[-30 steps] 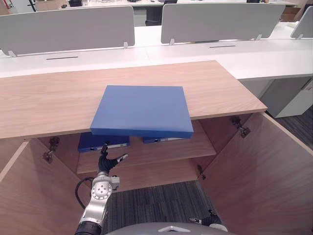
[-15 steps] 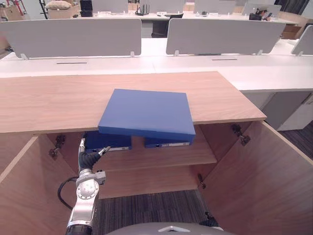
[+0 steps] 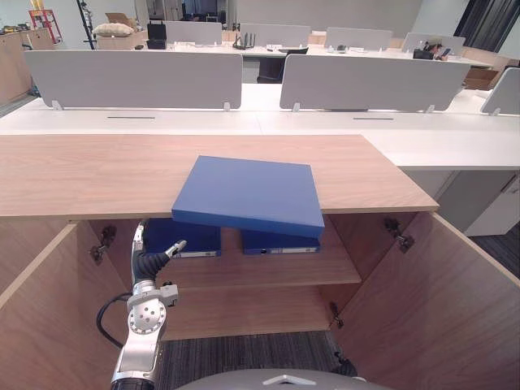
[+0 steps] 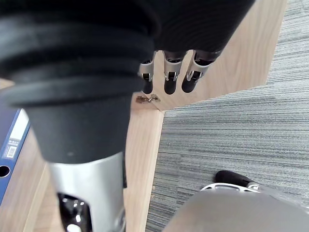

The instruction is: Walk over to the cabinet, pick up the folder, carry it to the office cabinet, place the folder inside the office cabinet, then close the office cabinet door

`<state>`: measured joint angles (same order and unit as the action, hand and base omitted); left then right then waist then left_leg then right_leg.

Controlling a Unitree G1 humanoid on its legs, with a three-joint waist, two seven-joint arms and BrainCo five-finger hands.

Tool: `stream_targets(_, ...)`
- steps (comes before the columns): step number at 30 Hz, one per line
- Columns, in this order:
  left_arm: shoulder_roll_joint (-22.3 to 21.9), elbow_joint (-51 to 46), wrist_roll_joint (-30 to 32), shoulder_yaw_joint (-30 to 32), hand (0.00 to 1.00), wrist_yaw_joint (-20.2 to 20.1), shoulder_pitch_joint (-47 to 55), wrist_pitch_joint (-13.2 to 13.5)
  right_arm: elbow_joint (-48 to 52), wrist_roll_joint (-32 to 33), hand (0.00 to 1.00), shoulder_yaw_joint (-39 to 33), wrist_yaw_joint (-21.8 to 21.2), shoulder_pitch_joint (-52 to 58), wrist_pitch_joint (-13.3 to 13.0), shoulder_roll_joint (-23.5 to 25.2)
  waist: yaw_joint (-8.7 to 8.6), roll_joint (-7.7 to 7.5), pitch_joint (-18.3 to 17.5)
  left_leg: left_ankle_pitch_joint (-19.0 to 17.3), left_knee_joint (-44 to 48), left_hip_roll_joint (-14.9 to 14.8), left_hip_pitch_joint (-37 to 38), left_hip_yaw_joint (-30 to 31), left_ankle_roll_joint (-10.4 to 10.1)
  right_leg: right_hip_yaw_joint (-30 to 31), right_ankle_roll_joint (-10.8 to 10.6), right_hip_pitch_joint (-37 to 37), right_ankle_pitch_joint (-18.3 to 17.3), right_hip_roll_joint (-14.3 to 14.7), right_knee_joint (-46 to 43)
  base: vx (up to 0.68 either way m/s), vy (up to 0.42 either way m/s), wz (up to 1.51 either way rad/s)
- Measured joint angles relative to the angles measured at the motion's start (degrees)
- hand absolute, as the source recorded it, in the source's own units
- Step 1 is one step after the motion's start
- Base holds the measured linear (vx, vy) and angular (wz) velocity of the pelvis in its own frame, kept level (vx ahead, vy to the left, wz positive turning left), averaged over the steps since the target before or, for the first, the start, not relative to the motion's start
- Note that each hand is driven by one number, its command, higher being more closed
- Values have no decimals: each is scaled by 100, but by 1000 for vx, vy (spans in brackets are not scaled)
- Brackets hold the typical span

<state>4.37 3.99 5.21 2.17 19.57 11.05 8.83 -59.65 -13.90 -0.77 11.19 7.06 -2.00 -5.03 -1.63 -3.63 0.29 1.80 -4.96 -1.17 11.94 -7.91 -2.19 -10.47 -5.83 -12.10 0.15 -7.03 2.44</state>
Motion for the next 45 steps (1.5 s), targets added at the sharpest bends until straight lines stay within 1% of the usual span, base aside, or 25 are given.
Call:
stream_targets(3, -8, -253, -6, -1, 0, -12, 58, 42, -7, 0, 0, 4, -28, 93, 1, 2, 34, -63, -49, -6, 0, -3, 8, 6, -1, -1, -5, -4, -18, 1, -22, 0, 0, 0)
stream_targets(5, -8, -330, -13, -3, 0, -38, 69, 49, -9, 1, 0, 4, -33, 100, 0, 2, 30, -75, -57, -6, 0, 2, 8, 4, -1, 6, -5, -2, -18, -3, -24, 0, 0, 0)
stream_targets(9, -7, -340, -64, -17, 0, -127, 69, 123, -9, 1, 0, 4, -35, 102, -3, 1, 20, -73, -59, -6, 0, 8, 6, 4, -1, 8, -5, 1, -18, -9, -24, 0, 0, 0)
stream_targets(14, 12, -340, -55, -157, 0, -263, 69, 131, -8, 1, 0, 2, -36, 108, -4, 1, 15, -67, -62, -11, 0, 6, 3, 3, -1, 9, -6, 5, -24, -7, -24, 0, 0, 0)
stream_targets(17, 29, -345, 69, -239, 0, -377, 68, 136, -9, 2, 0, -2, -40, 112, -4, 1, 16, -61, -65, -16, 0, 6, 0, 3, -2, 8, -4, 8, -29, -5, -24, 0, 0, 0)
stream_targets(21, 338, -347, 295, -307, 0, -388, 63, 122, -36, 3, 0, -12, -44, 107, -15, -11, 9, -42, -74, -19, 0, 0, -12, 4, -4, 7, 1, 17, -34, 4, -23, 0, 0, 0)
stream_targets(26, 717, -347, 344, -332, 0, -411, 27, 83, -50, 3, 0, -40, -52, 99, -8, -15, 13, -35, -79, -20, 1, -2, -50, -3, -3, 37, 9, 56, -37, 13, -23, 0, 0, 0)
stream_targets(29, 946, -352, 413, -229, 0, -372, -68, 27, -148, 4, 0, -47, -61, 33, -3, -16, 24, -27, -84, -19, 2, -4, -89, -21, -4, 64, 22, 107, -31, 20, -32, 0, 0, 0)
stream_targets(32, 1141, -698, 417, -230, 0, -376, -383, 67, -213, 3, 0, -47, -70, -12, 8, -21, 22, -17, -105, -25, 2, -7, -75, -36, -5, 82, 76, 103, -8, 24, -38, 0, 0, -4)
stream_targets(33, 1153, -840, 416, -218, 0, -373, -565, 156, -215, 4, 0, -49, -75, -13, 10, -30, 20, -1, -115, -28, 2, -9, -70, -50, -5, 99, 82, 104, -5, 30, -38, 0, 0, -7)
stream_targets(34, 1153, -883, 417, -216, 0, -373, -657, 188, -217, 4, 0, -49, -76, -14, 15, -34, 18, 9, -123, -30, 2, -10, -65, -58, -5, 108, 84, 103, -3, 32, -39, 4, 1, -10)
stream_targets(36, 1151, -987, 390, -210, 0, -374, -850, 283, -238, 5, 0, -51, -92, -54, 96, -70, 2, 60, -150, -37, 2, -25, 19, -137, 14, 182, 92, 77, -5, 49, -51, 17, 4, -18)
stream_targets(39, 1132, -999, 382, -212, 0, -374, -875, 316, -242, 8, 0, -60, -103, -54, 111, -83, -51, 83, -166, -49, 2, -35, 98, -155, 10, 191, 101, 7, -23, 58, -46, 11, 0, -7)
stream_targets(42, 1085, -1006, 195, -196, 0, -374, -857, 322, -277, 8, 0, -184, -124, -51, 130, -63, -14, 76, -169, -53, 2, -42, 130, -147, 7, 182, 103, 3, -29, 66, -49, 0, 0, 0)
stream_targets(45, 961, -1025, 151, -68, 0, -373, -773, 324, -307, 7, 0, -271, -147, -53, 182, -42, 26, 58, -164, -55, 2, -39, 182, -148, 8, 181, 95, -43, -35, 60, -63, 0, 0, 0)
